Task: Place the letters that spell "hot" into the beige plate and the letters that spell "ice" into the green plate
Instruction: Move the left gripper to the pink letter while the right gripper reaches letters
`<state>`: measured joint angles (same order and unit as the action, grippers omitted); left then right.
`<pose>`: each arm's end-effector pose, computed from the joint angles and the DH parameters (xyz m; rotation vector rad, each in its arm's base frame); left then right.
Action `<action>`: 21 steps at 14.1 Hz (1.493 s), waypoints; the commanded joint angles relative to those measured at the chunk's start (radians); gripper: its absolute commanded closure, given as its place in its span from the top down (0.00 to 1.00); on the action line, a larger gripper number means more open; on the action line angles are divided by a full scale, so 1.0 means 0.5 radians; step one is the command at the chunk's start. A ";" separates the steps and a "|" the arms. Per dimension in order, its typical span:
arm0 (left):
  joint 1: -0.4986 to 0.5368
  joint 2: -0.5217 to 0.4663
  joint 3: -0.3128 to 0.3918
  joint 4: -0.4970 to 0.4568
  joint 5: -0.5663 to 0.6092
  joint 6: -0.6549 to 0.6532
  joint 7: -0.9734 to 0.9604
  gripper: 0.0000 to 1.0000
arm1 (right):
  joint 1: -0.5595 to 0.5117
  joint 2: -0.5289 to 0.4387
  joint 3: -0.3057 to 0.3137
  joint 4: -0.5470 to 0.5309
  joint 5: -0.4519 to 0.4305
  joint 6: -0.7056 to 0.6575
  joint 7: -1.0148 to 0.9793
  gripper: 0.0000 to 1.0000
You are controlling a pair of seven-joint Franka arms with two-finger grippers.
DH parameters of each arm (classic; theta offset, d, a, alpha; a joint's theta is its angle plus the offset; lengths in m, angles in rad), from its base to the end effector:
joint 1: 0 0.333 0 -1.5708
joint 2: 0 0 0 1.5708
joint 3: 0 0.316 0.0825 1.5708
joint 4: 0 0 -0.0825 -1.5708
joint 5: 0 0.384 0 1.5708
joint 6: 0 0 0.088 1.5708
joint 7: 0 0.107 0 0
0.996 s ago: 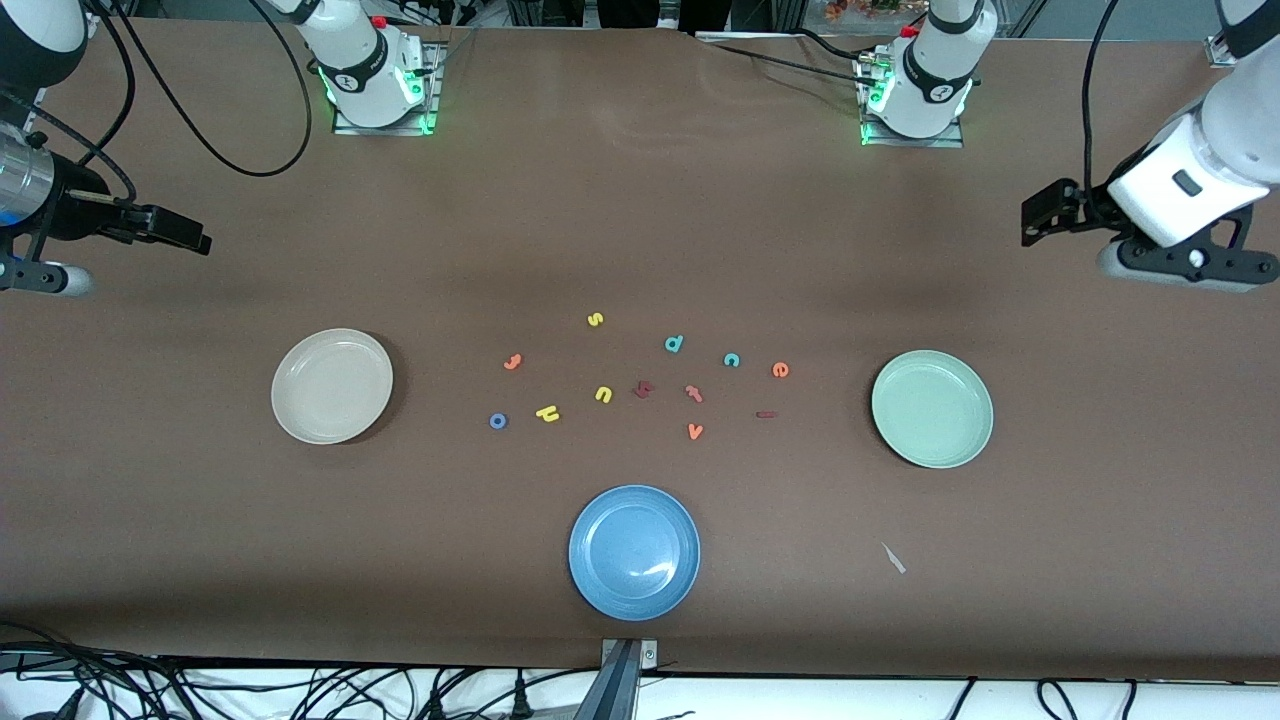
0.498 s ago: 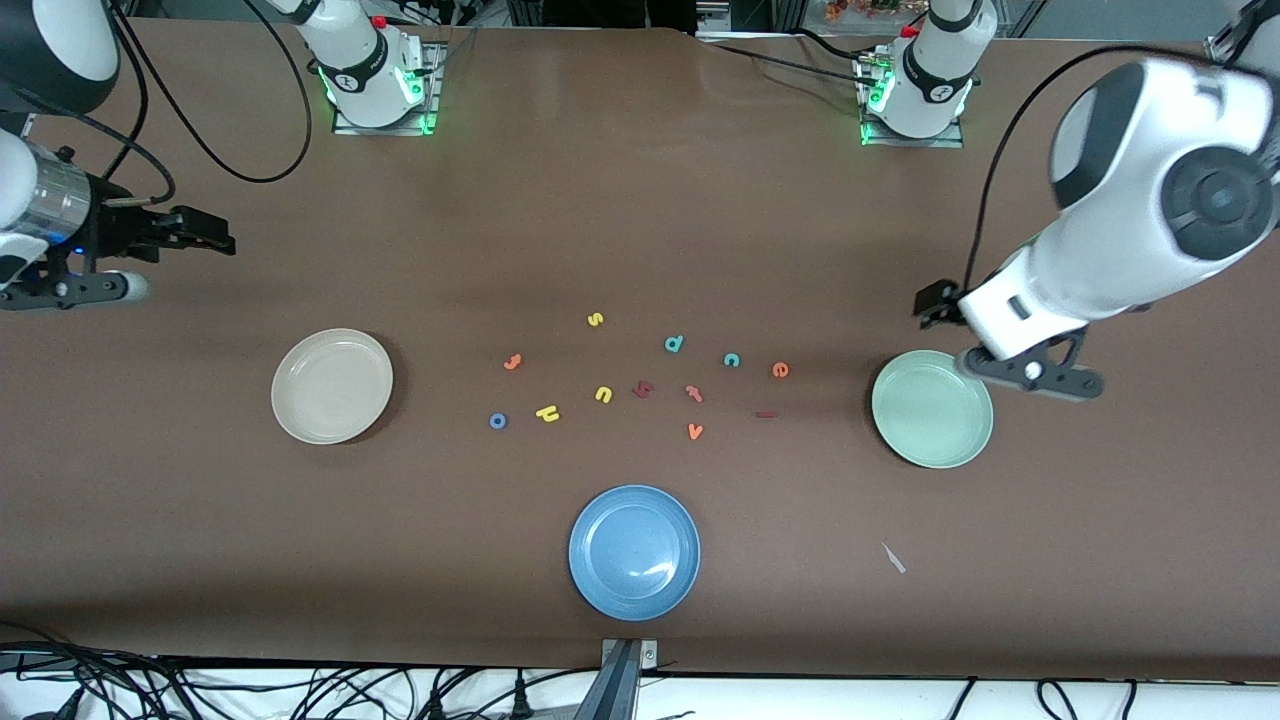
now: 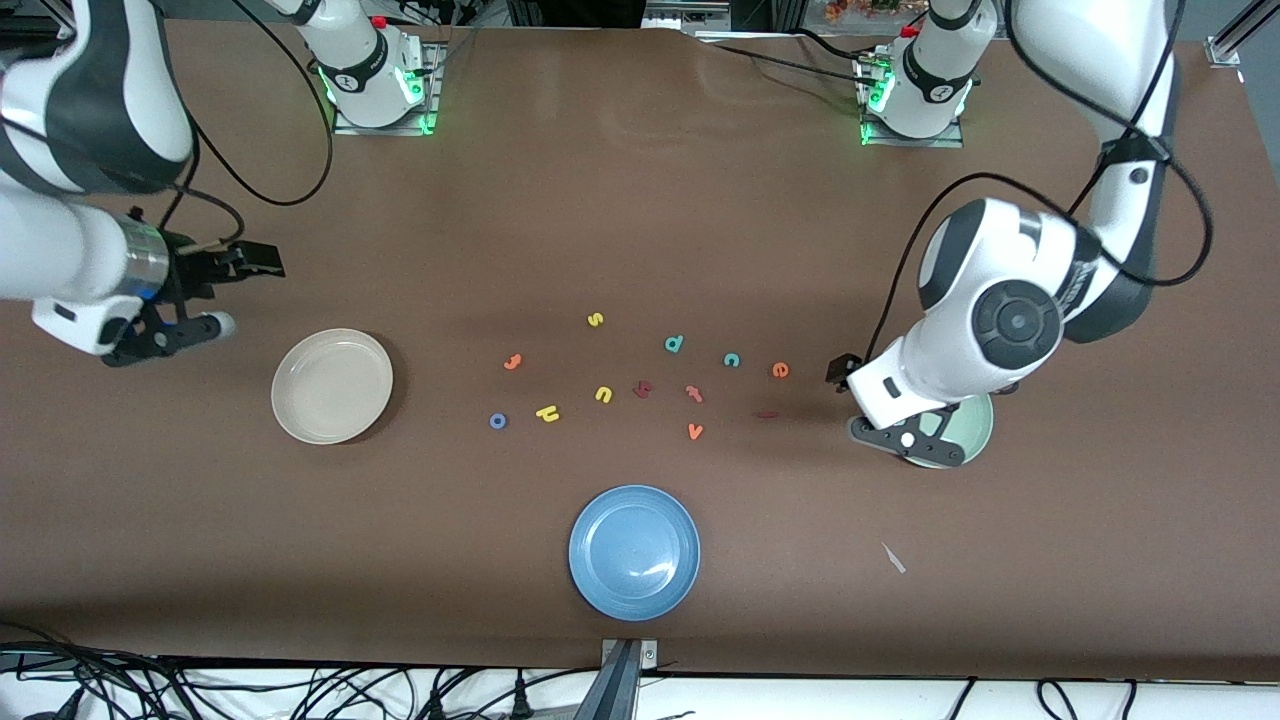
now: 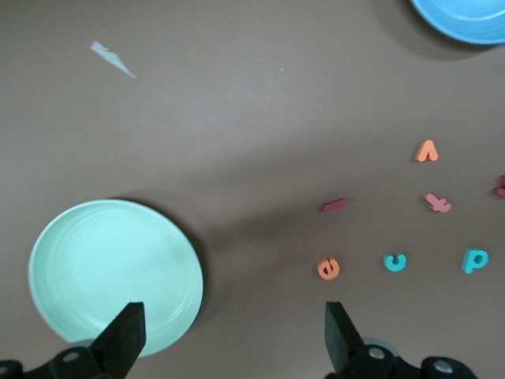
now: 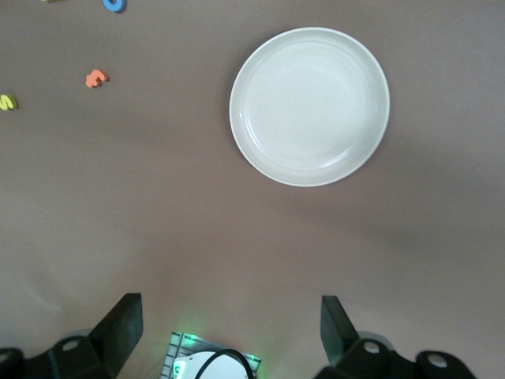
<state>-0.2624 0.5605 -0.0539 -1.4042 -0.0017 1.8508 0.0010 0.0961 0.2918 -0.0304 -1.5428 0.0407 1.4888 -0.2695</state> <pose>0.6667 -0.2112 0.3697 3.0863 -0.4824 -0.1822 0.6069 0.0465 0.4611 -2.9891 -0.4996 0.5213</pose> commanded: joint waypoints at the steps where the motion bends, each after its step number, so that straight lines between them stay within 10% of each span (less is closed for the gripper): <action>1: 0.000 0.140 0.013 0.084 -0.024 0.053 0.377 1.00 | 0.001 0.272 -0.004 0.266 0.078 -0.069 -0.105 1.00; 9: -0.037 0.302 0.013 0.075 -0.276 0.299 1.313 1.00 | 0.216 0.438 -0.010 0.275 0.195 0.354 1.142 1.00; 16: -0.227 0.465 0.016 0.004 -0.138 0.648 1.470 1.00 | 0.136 0.594 -0.022 0.376 0.195 0.394 0.754 1.00; 21: -0.276 0.499 0.016 -0.063 -0.132 0.695 1.761 1.00 | 0.194 0.598 -0.013 0.374 0.219 0.479 1.200 1.00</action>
<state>-0.3873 0.8196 -0.0551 -1.4200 -0.0885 2.1869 0.7987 0.1799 0.5750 -0.0406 -1.3925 0.1372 1.7171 0.2335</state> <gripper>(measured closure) 0.053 0.000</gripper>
